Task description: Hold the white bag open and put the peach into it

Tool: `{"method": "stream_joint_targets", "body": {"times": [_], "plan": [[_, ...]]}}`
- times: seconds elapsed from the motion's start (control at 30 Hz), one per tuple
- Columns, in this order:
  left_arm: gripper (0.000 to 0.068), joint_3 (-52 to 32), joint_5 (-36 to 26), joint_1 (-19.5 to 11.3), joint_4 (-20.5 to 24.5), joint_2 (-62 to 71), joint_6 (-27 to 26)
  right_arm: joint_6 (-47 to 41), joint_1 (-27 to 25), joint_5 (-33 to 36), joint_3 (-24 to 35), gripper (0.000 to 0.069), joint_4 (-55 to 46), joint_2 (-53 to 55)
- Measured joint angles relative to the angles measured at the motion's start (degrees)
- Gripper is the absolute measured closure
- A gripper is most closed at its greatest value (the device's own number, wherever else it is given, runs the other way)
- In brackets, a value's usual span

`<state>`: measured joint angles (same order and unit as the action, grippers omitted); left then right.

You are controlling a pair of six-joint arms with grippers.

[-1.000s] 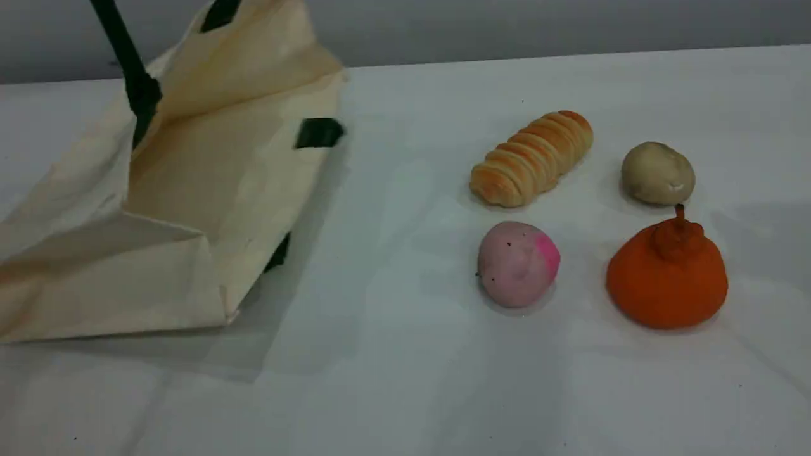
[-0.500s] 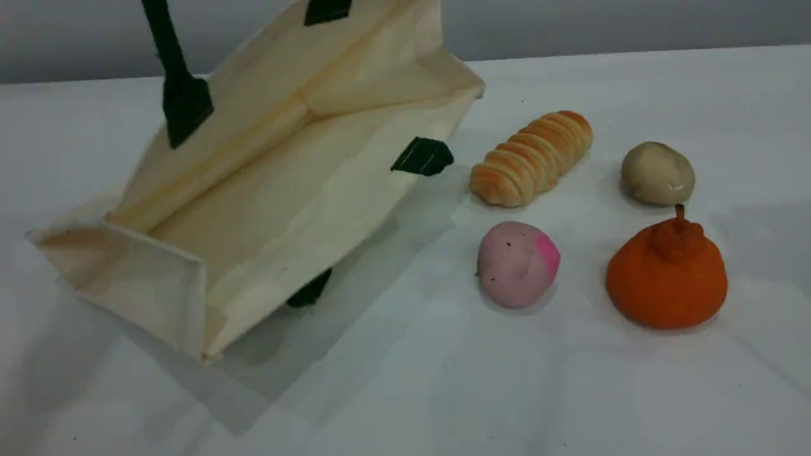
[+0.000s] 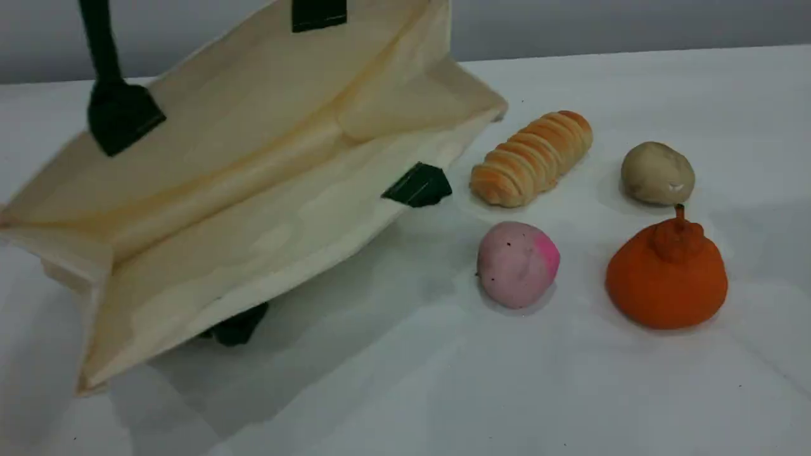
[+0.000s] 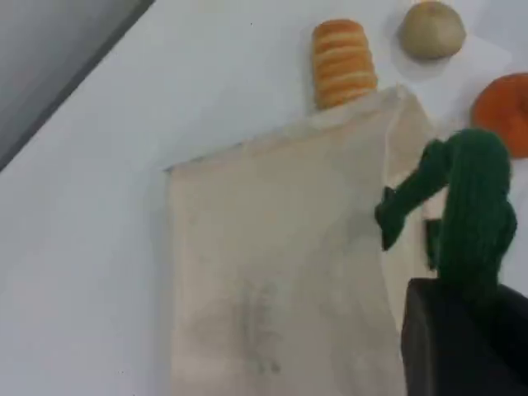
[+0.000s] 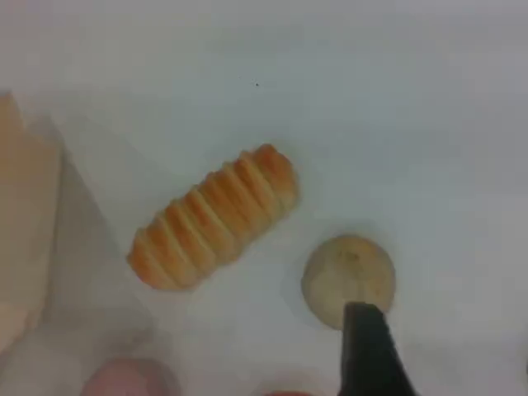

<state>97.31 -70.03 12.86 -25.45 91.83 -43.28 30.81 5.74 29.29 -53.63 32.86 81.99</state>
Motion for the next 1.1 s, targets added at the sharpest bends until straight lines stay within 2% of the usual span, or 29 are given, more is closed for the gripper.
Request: {"method": "stream_joint_targets", "body": {"times": [0.23,0.37,0.53,0.67,0.83,1.1], "plan": [[0.0576,0.00,0.00,0.00,0.00,-0.08,0.05,5.79,0.00,-2.47,0.00,0.0325,2.45,0.00],[0.0576,0.05,0.00,0.00,0.06,-0.08,0.20,7.59,0.00,0.14,0.05,0.0325,6.43,1.05],[0.0576,0.05,0.00,0.00,0.23,-0.08,0.31,13.19,0.00,4.25,0.05,0.0325,6.34,6.12],[0.0576,0.05,0.05,0.00,0.47,-0.08,0.65,13.94,0.34,4.92,0.05,0.0325,6.34,10.69],[0.0576,0.05,0.05,0.00,1.65,-0.08,0.76,16.04,3.89,5.16,0.05,0.0306,6.06,14.82],[0.0576,0.05,0.05,0.00,1.59,-0.08,1.01,16.52,14.26,3.62,0.10,0.0276,5.26,18.35]]}}
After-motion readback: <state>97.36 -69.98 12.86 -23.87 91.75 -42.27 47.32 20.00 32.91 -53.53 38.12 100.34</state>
